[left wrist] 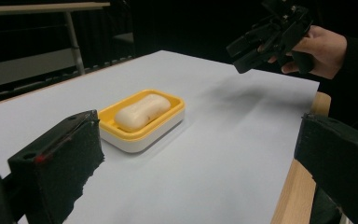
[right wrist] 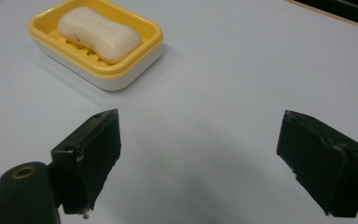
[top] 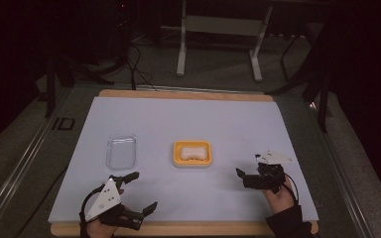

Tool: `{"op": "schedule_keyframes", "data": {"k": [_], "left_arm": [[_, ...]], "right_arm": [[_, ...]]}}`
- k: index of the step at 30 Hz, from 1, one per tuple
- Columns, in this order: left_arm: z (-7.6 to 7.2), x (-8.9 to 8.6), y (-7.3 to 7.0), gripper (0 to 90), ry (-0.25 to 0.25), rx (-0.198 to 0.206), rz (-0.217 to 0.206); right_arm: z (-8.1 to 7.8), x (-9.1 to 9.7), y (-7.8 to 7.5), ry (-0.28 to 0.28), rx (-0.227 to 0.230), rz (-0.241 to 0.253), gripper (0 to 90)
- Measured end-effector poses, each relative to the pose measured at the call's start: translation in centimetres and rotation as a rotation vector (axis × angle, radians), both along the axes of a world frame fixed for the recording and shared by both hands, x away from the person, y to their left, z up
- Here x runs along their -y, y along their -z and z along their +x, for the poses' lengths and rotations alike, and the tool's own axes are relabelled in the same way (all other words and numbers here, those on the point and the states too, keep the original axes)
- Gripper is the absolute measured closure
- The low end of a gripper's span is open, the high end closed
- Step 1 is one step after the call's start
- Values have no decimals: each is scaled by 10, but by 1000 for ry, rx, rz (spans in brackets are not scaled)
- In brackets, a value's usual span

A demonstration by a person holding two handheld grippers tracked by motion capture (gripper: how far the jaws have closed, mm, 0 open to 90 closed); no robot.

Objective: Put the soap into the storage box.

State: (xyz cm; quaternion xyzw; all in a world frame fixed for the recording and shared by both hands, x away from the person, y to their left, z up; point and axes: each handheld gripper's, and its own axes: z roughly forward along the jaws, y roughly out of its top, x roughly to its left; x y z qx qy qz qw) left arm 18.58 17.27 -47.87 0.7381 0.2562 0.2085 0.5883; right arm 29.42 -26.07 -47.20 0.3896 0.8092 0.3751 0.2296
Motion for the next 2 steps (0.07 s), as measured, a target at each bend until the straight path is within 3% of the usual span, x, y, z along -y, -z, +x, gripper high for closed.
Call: {"op": "schedule_keyframes", "data": {"k": [2], "left_arm": [[0, 0, 0, 11, 0, -1, 1]], "right_arm": [[0, 1, 0, 0, 1, 1, 136]]}}
